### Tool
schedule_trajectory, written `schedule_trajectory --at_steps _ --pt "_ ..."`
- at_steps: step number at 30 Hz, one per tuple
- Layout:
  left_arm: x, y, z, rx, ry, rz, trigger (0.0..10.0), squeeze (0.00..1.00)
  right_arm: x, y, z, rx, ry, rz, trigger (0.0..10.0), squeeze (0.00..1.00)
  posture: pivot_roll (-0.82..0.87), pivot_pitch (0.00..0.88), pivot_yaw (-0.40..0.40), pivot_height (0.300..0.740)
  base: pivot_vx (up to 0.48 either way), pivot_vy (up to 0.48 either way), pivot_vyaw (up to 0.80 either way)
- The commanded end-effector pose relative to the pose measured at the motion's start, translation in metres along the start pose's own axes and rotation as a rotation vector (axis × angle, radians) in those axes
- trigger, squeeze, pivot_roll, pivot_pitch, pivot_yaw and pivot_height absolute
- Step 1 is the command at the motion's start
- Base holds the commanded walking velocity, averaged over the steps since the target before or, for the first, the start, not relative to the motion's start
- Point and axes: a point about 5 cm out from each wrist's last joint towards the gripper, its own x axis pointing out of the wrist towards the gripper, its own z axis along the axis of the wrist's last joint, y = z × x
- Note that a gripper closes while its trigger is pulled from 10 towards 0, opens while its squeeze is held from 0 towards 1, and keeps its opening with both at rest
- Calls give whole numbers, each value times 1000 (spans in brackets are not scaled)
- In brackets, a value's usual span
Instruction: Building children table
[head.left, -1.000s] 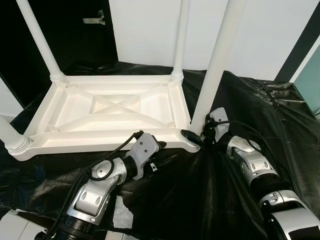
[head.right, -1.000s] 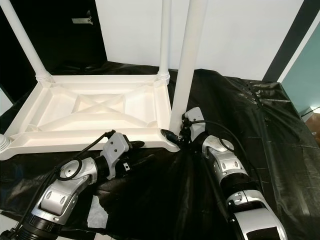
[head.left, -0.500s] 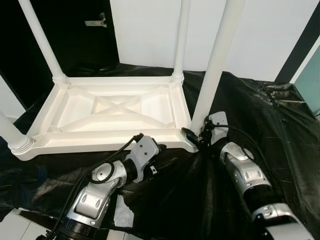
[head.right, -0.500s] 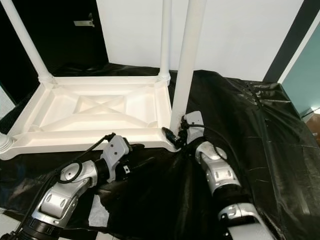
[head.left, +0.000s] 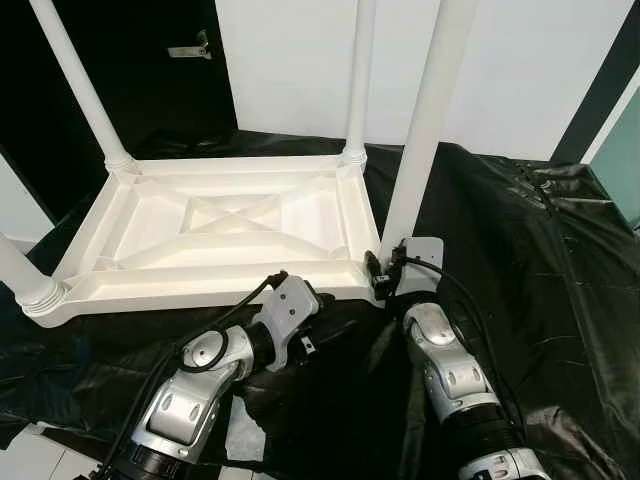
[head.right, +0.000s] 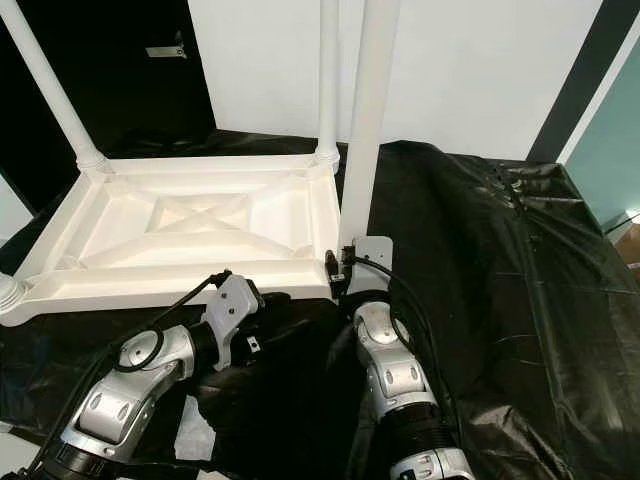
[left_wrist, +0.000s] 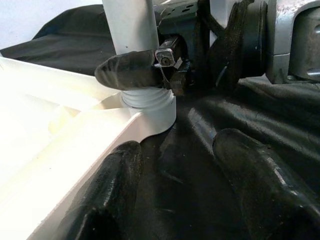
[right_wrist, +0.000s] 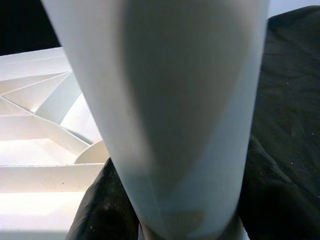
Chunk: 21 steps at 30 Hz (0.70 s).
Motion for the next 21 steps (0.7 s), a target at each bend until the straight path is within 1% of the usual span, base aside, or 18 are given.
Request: schedule_trajectory --at_steps 1,2,3,4,5,7,10,11,13,14,15,16,17,18,19,21 --pt "-1 -2 -1 0 13 2 10000 0 -4 -3 -11 -18 56 -13 10000 0 30 0 -22 740 0 0 0" --pt "-1 -2 -1 0 14 1 10000 0 -4 -4 -10 -29 47 -18 10000 0 30 0 -22 740 0 0 0" --pt "-2 -2 -1 -1 16 3 10000 0 -4 -7 -9 -33 42 -23 10000 275 31 0 -19 740 0 0 0" --pt "-2 -2 -1 -1 16 3 10000 0 -4 -7 -9 -33 42 -23 10000 275 31 0 -19 740 0 0 0" --pt "-2 -2 -1 -2 18 4 10000 0 -7 -11 -6 -26 26 -8 10000 1000 32 0 -18 740 0 0 0" --pt "-2 -3 0 -2 18 4 10000 0 -9 -12 -5 -24 19 1 10000 1000 33 0 -19 740 0 0 0" --pt "-3 -3 -1 -4 19 5 10000 0 -16 -18 1 -27 -28 112 10000 1000 30 0 -21 740 0 0 0" --pt "-3 -3 -1 -4 19 5 10000 0 -16 -18 1 -27 -28 112 10000 1000 30 0 -21 740 0 0 0" --pt "-3 -2 -1 -4 19 7 10000 0 -20 -23 3 -36 -46 171 10000 1000 27 0 -21 740 0 0 0" --pt "-3 -2 -1 -4 19 7 10000 0 -20 -23 3 -36 -46 171 10000 1000 27 0 -21 740 0 0 0" --pt "-3 -2 -1 -4 18 8 10000 0 -21 -26 3 -55 -49 222 10000 1000 23 0 -19 740 0 0 0" --pt "-3 -2 -1 -4 18 8 10000 0 -21 -26 3 -55 -49 222 10000 1000 23 0 -19 740 0 0 0" --pt "-2 -2 0 -4 16 8 10000 0 -22 -29 3 -71 -47 286 10000 1000 22 0 -18 740 0 0 0" --pt "-2 -2 0 -4 16 8 10000 0 -22 -29 3 -71 -47 286 10000 1000 22 0 -18 740 0 0 0" --pt "-2 -1 0 -3 15 8 10000 0 -21 -35 5 -88 -47 339 10000 0 19 0 -16 740 0 0 0" --pt "-1 0 1 -1 13 7 10000 0 -15 -45 11 -115 -49 403 10000 0 17 0 -12 740 0 0 0"
